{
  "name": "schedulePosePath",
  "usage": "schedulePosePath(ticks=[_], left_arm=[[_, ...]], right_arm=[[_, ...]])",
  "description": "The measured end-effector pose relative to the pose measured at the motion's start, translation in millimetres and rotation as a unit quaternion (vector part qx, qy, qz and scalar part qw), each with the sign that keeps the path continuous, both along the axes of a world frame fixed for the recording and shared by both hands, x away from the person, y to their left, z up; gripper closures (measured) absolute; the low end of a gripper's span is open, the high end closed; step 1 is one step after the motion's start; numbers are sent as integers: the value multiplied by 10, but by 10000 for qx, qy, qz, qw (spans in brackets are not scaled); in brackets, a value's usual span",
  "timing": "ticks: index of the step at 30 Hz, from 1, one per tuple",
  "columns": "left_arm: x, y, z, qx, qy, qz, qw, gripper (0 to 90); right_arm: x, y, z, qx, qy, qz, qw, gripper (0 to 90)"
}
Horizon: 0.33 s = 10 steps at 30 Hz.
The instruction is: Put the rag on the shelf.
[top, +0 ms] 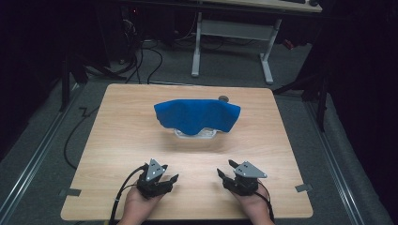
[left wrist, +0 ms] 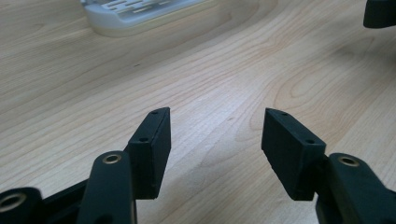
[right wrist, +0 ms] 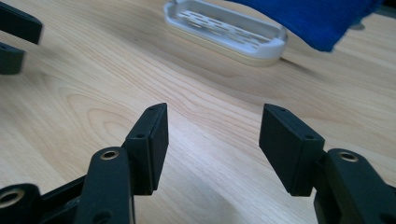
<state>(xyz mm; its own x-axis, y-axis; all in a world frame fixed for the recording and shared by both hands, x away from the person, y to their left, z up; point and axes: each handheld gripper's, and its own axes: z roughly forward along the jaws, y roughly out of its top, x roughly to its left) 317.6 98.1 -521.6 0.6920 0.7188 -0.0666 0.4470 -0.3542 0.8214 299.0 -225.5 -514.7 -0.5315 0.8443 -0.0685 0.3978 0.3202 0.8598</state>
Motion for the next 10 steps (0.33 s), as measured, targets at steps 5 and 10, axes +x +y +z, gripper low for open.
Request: schedulePosePath(ticks=[5, 10], left_arm=[[-12, 41, -4, -41, 36, 24, 10000, 425], [-14, 63, 8, -69, 13, 54, 10000, 424]], right_arm=[[5, -63, -1, 28, 17, -106, 9999, 427], [-18, -61, -1, 42, 27, -115, 9999, 427]])
